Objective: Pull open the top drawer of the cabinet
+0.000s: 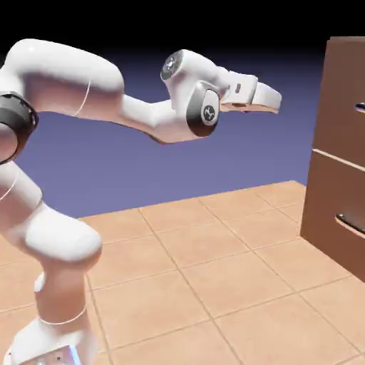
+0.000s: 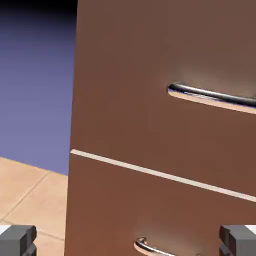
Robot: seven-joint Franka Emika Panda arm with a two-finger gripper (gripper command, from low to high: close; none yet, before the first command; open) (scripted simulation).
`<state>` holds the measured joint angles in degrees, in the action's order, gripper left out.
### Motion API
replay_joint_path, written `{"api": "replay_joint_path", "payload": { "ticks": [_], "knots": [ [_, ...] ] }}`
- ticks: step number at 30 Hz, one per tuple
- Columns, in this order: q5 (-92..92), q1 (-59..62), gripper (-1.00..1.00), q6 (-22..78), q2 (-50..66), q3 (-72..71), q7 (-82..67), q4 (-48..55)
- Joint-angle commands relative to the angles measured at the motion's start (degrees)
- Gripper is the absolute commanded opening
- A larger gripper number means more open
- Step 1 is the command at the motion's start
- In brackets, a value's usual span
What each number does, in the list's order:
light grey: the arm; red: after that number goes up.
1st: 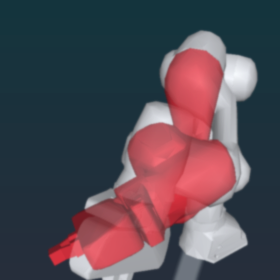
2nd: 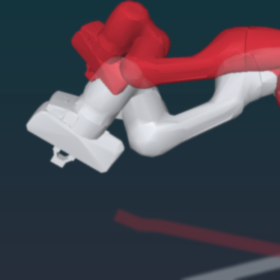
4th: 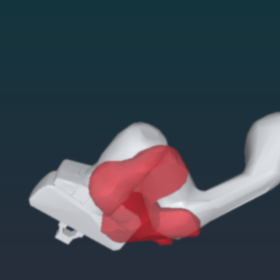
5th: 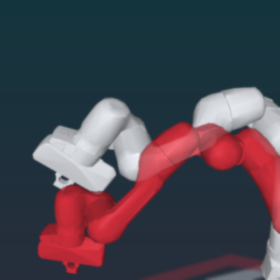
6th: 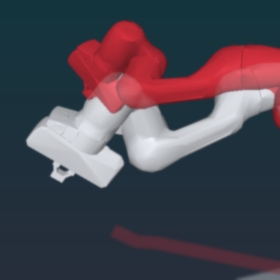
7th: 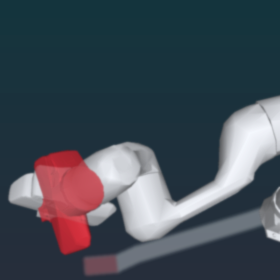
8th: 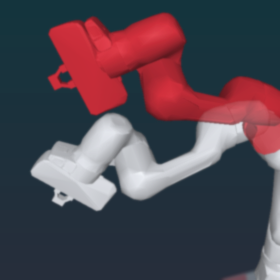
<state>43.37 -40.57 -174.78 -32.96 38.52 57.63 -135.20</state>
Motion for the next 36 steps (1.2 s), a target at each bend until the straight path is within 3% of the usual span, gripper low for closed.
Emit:
{"api": "replay_joint_path", "payload": {
  "ticks": [1,36],
  "knots": [
    [2.3,-2.1,0.00,0.0,0.0,2.0,0.8,1.3],
    [81.3,-74.8,0.00,-1.5,-0.6,72.2,28.4,48.4]
  ]
}}
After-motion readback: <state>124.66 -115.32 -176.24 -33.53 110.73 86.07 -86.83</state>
